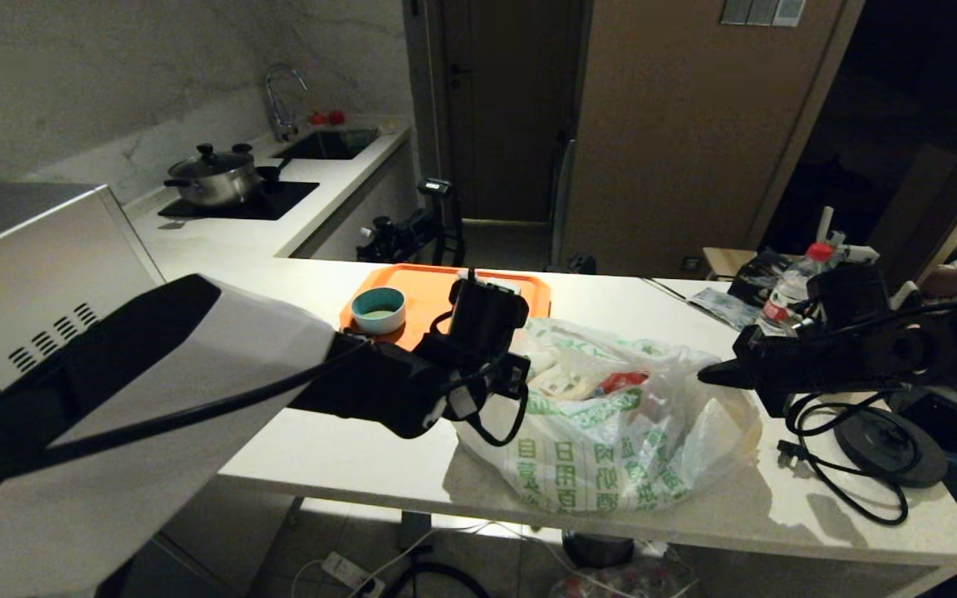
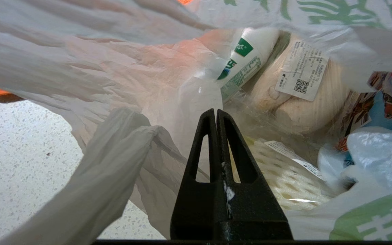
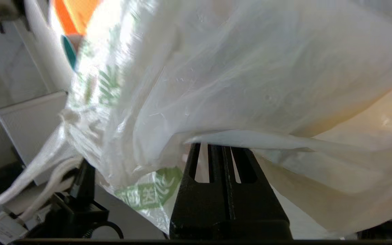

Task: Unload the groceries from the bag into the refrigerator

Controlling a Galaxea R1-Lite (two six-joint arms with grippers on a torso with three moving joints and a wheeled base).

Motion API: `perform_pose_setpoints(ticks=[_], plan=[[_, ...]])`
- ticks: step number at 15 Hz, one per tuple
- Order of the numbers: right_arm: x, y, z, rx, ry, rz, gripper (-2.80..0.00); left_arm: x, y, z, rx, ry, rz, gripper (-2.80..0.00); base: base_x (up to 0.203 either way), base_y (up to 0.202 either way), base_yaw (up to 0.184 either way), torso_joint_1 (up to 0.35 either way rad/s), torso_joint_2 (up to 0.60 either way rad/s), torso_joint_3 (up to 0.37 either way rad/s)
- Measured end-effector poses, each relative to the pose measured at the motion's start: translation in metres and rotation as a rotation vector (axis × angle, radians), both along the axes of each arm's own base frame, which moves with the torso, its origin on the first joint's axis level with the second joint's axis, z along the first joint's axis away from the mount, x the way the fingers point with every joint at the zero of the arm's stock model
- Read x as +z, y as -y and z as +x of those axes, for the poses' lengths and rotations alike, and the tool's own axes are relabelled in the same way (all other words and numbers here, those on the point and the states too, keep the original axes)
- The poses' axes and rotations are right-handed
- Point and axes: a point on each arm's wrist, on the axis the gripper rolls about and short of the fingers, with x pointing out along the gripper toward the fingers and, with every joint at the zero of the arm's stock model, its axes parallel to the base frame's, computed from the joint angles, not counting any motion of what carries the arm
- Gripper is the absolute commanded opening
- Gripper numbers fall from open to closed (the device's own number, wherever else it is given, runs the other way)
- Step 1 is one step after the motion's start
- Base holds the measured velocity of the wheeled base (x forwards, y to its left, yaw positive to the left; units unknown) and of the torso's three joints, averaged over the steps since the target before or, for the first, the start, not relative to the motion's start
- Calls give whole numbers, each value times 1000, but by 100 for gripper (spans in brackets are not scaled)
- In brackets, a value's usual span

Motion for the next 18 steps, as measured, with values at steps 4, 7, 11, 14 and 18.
perform_pose_setpoints(ticks=[4,7,11,14,18], plan=[[15,-17,-10,61,71,6,-280,0,3,-3,-12,-3,-1,-280,0,0,0,0,0,0],[28,-46,-26,226,132,14,-280,0,3,-3,-14,-3,-1,-280,0,0,0,0,0,0],[27,-69,-23,337,157,18,-280,8,2,-8,-17,7,-8,-280,0,0,0,0,0,0],[9,-74,-4,345,131,16,-280,12,0,-12,-20,9,-10,-280,0,0,0,0,0,0],[-10,-71,29,325,130,11,-280,14,-1,-13,-20,10,-11,-280,0,0,0,0,0,0]])
